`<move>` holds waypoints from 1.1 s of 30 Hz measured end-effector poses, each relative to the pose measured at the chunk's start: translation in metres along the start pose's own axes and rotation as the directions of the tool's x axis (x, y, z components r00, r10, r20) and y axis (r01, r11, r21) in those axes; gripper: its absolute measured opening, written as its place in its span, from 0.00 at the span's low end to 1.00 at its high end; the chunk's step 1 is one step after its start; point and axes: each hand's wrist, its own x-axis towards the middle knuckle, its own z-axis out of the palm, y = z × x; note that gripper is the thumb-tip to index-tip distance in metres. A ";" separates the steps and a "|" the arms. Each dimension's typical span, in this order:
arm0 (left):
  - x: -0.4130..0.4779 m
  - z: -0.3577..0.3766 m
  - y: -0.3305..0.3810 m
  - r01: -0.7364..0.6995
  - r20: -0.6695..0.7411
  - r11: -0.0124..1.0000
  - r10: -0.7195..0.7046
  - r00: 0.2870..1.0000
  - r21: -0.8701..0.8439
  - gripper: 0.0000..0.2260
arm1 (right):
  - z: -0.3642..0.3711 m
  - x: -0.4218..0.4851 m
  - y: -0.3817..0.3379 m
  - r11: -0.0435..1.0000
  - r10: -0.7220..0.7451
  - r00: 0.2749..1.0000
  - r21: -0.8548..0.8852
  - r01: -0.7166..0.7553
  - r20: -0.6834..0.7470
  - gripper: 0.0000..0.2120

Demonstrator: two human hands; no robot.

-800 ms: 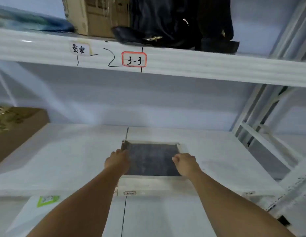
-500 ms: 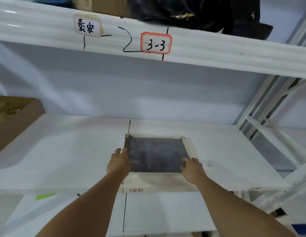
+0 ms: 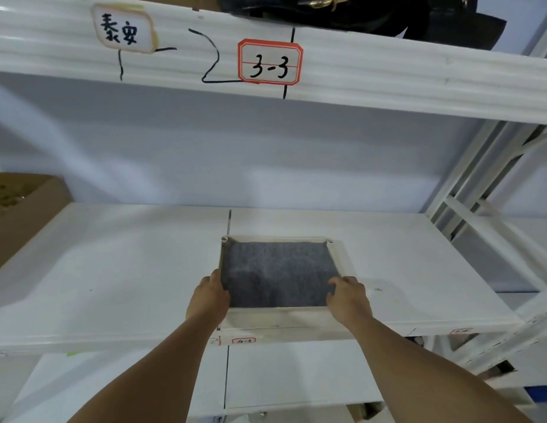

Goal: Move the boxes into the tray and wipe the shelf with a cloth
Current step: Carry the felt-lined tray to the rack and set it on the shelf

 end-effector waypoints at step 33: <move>-0.019 0.025 0.022 0.214 -0.203 0.930 -0.281 0.938 -0.300 0.15 | 0.002 0.022 0.056 0.656 0.284 0.935 0.669 -0.351 0.212 0.11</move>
